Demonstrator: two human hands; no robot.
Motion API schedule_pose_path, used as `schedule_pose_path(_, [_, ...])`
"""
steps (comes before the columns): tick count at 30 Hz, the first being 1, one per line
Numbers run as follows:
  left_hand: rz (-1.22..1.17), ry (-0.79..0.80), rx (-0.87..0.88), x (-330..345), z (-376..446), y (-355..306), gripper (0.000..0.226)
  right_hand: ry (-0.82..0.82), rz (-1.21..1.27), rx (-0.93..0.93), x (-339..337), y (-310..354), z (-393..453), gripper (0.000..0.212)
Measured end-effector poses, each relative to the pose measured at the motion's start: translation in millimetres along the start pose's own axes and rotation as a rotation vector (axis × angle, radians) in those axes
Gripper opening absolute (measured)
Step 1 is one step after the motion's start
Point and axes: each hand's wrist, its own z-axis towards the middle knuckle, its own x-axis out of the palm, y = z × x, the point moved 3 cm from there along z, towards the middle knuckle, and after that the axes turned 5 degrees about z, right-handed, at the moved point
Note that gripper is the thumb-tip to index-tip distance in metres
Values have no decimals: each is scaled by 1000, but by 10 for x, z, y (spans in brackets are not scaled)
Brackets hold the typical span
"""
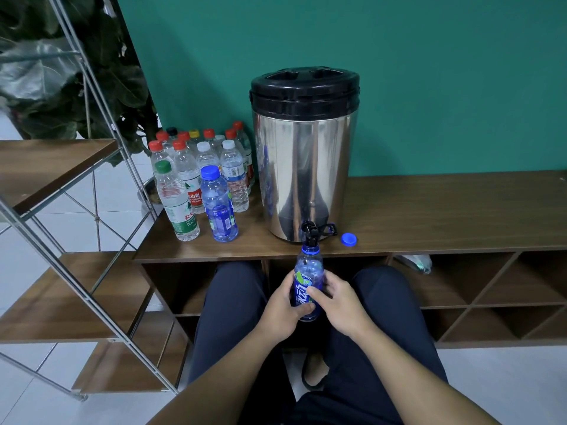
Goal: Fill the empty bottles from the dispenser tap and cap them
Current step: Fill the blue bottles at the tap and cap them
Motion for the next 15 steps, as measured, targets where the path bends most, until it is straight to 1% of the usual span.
schedule_pose_path(15, [-19,6,-11,-7,-20,-21,80,6,9,6,15,-12,8,37])
